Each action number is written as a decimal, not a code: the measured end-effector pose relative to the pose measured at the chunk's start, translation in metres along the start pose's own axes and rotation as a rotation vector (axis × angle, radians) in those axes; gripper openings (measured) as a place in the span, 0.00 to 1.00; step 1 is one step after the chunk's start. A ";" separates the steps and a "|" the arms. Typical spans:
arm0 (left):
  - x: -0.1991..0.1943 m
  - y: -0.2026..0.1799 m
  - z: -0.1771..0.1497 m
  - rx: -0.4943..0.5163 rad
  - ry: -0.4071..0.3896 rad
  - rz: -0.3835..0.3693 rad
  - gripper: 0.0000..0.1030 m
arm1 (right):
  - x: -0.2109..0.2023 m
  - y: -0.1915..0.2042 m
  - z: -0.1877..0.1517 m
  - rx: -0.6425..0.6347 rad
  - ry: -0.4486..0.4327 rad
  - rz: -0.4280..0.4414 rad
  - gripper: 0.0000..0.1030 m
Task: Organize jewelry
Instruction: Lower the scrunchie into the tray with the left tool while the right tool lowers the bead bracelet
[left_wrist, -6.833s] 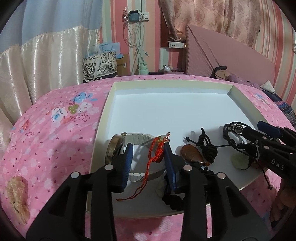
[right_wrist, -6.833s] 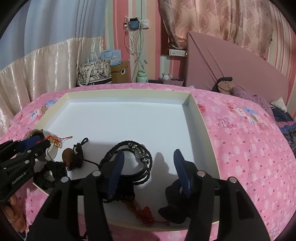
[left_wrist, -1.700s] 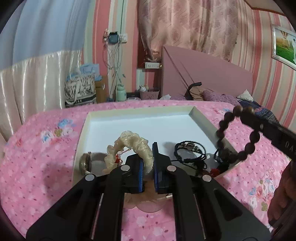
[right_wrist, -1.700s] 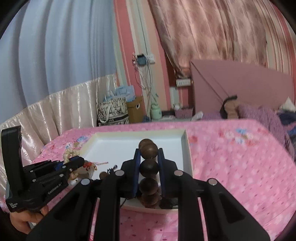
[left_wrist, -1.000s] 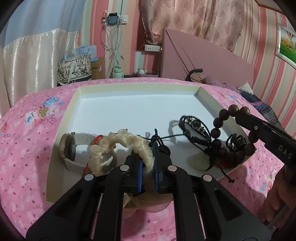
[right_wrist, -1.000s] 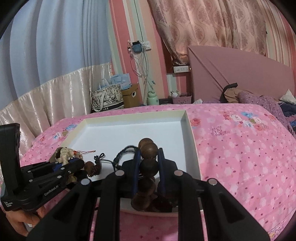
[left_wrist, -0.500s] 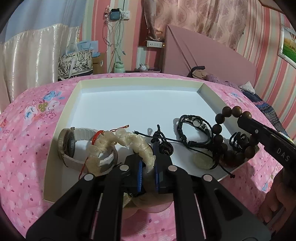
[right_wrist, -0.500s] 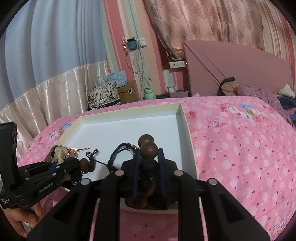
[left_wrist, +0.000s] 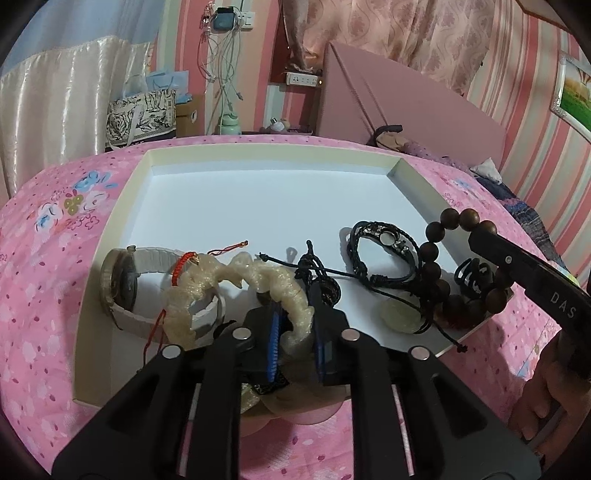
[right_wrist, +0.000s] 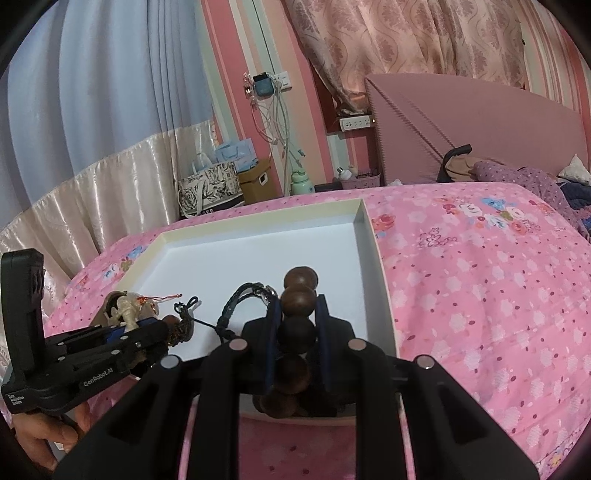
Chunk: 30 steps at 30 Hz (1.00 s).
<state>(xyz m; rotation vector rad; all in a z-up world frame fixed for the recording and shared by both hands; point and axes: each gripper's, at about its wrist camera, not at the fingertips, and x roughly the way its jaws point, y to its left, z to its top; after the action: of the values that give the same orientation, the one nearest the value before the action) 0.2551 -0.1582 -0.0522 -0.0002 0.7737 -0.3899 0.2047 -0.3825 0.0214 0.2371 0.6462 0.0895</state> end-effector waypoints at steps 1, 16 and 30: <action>0.000 0.000 0.000 0.001 0.003 -0.001 0.28 | 0.000 0.000 0.000 0.003 -0.003 0.000 0.19; -0.005 -0.013 0.000 0.059 -0.021 0.055 0.74 | -0.010 -0.016 -0.003 0.044 -0.011 -0.023 0.43; -0.029 0.002 -0.003 0.020 -0.112 0.035 0.87 | -0.034 -0.005 -0.008 -0.041 0.102 -0.066 0.71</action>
<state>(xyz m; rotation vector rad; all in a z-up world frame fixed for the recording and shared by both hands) 0.2351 -0.1461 -0.0345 0.0103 0.6586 -0.3615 0.1729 -0.3915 0.0334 0.1720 0.7523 0.0517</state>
